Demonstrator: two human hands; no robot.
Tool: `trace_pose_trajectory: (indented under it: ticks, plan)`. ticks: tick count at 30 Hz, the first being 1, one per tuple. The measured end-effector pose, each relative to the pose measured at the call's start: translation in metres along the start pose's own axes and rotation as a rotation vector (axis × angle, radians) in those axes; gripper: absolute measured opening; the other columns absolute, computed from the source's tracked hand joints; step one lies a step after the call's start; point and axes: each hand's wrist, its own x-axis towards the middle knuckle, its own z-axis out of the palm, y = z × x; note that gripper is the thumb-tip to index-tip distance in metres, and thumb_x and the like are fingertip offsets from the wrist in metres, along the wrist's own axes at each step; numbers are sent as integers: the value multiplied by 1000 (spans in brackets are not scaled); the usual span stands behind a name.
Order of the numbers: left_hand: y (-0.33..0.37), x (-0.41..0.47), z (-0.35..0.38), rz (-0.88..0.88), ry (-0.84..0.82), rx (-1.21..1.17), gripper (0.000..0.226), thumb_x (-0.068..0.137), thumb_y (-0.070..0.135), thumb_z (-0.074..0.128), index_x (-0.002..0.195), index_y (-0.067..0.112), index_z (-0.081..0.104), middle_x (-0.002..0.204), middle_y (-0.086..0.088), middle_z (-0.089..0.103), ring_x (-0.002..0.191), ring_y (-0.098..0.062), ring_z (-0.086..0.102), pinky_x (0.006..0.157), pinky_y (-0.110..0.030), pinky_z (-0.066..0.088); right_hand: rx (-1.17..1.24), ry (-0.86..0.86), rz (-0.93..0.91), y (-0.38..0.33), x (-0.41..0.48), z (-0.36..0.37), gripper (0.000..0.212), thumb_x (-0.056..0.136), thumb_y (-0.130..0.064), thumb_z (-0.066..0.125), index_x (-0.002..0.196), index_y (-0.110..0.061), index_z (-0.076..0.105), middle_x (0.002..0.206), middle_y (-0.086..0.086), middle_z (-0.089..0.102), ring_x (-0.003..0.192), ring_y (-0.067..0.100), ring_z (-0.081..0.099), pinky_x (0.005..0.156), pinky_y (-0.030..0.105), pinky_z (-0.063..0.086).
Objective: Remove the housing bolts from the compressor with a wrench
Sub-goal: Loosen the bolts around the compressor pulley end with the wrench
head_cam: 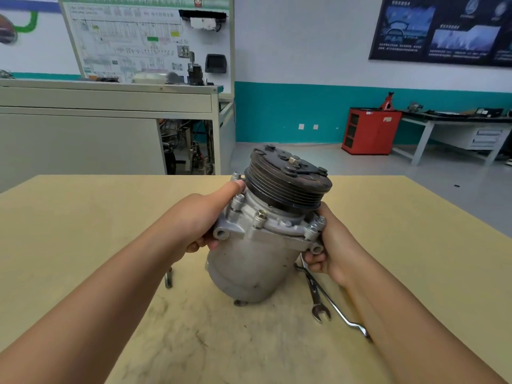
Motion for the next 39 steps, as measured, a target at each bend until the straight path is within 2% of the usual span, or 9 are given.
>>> trace_pose_trajectory:
  ticks: [7,12,16,19,21,23,27,31,39]
  plan:
    - [0,-1,1,11,2,-12,67,71,78,41,57,13,44,37,-5,47,32,-13,33,38,-18,24,21,-1,-3,1,1,-1,52,85,-61,38,50,-23,41,42,-4,31,33,11,25,41,15,15]
    - [0,-1,1,13,0,-19,67,73,77,41,55,13,45,38,-5,47,34,-13,33,40,-20,25,-47,6,4,0,-1,-3,66,88,-65,33,41,-22,49,39,-2,34,31,12,33,38,16,23]
    - [-2,1,2,17,21,-12,69,76,77,40,56,12,46,36,-4,46,30,-11,34,41,-21,25,-343,155,-81,-5,-4,-21,71,96,-61,20,66,-10,60,42,3,55,36,12,43,45,21,33]
    - [-4,1,4,19,55,-26,69,73,79,41,56,12,44,35,-3,45,32,-12,35,42,-21,26,-748,225,-202,-2,-14,-42,47,98,-39,44,66,-11,63,50,-2,60,42,7,47,48,23,35]
    - [-4,1,6,14,83,-34,69,71,79,41,57,12,44,35,-3,45,37,-15,36,45,-23,27,-995,164,-198,4,-22,-49,27,88,-35,62,70,-16,64,66,-2,62,59,9,54,53,24,38]
    - [-3,0,7,9,94,-41,70,70,79,40,56,11,44,35,-3,44,40,-16,37,47,-24,27,-1129,60,-136,11,-28,-46,22,79,-39,72,72,-19,65,75,-3,62,69,10,55,56,24,39]
    - [-3,-2,7,-5,99,-61,70,71,80,41,56,11,43,36,-3,43,43,-17,35,49,-25,26,-1403,30,-84,20,-25,-33,26,77,-35,68,82,-9,68,83,6,66,79,23,63,58,26,40]
    - [-2,-2,9,-10,105,-73,70,75,78,42,56,10,42,35,-4,42,40,-17,33,48,-25,26,-1487,119,-72,24,-23,-36,24,78,-26,60,63,-16,45,62,-1,43,56,17,43,45,24,27]
    - [-3,-3,8,-12,102,-87,69,77,77,43,56,11,40,33,-1,39,27,-11,30,45,-22,24,-1545,350,-65,24,-21,-47,25,83,-17,51,64,-19,35,68,-3,40,53,12,37,44,22,23]
